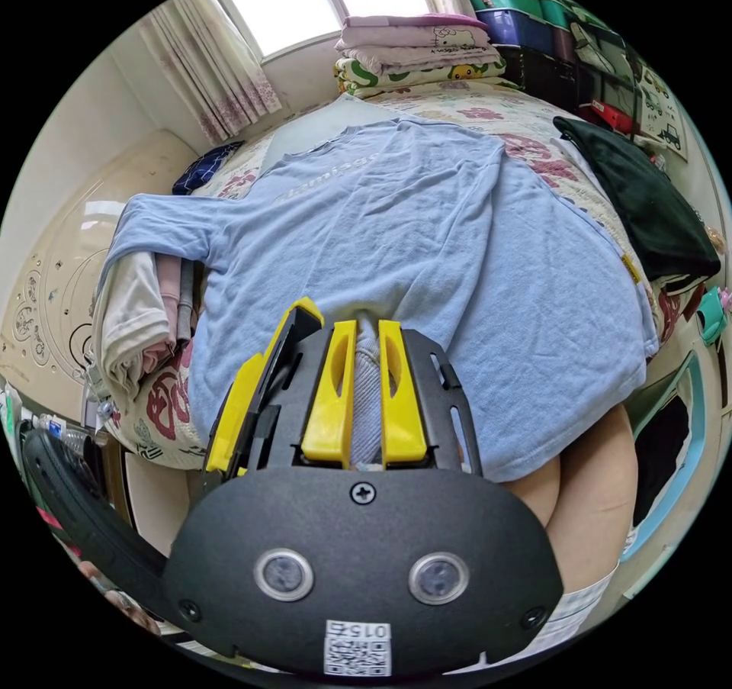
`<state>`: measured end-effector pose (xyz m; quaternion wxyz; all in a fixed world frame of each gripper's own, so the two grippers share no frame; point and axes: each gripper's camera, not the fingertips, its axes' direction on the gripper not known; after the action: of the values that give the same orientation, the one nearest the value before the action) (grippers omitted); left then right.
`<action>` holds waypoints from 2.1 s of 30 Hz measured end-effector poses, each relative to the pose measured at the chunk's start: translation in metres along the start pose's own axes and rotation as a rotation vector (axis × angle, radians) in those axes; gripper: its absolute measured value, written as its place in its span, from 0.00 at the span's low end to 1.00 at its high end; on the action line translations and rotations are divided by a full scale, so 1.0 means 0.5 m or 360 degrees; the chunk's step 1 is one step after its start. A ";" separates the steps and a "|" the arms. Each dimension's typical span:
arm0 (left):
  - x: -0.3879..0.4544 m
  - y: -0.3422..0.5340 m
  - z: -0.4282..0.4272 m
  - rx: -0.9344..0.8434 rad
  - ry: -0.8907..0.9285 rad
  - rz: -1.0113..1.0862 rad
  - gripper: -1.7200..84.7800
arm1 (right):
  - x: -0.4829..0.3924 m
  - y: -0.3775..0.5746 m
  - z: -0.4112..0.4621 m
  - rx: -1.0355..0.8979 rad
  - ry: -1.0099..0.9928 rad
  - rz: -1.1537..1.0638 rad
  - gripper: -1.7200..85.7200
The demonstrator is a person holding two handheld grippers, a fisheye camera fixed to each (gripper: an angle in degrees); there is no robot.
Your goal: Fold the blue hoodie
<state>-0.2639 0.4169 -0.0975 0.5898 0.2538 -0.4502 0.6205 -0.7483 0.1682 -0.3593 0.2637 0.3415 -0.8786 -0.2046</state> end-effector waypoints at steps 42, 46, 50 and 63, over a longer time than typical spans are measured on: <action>0.033 0.002 0.004 0.0001 0.0002 0.0001 0.22 | -0.042 -0.041 -0.040 0.0004 -0.0004 0.0005 0.09; 0.035 0.004 0.006 0.0002 0.0004 0.0000 0.22 | -0.042 -0.048 -0.034 0.0008 -0.0006 0.0009 0.09; 0.036 0.006 0.009 0.0003 0.0004 0.0000 0.22 | -0.041 -0.055 -0.026 0.0009 -0.0006 0.0006 0.09; 0.035 0.015 0.019 0.0003 0.0009 -0.0004 0.22 | -0.025 -0.069 0.016 0.0014 -0.0004 0.0005 0.09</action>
<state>-0.2763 0.4185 -0.0804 0.5916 0.2533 -0.4476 0.6209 -0.7283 0.1548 -0.3882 0.2614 0.3409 -0.8804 -0.2008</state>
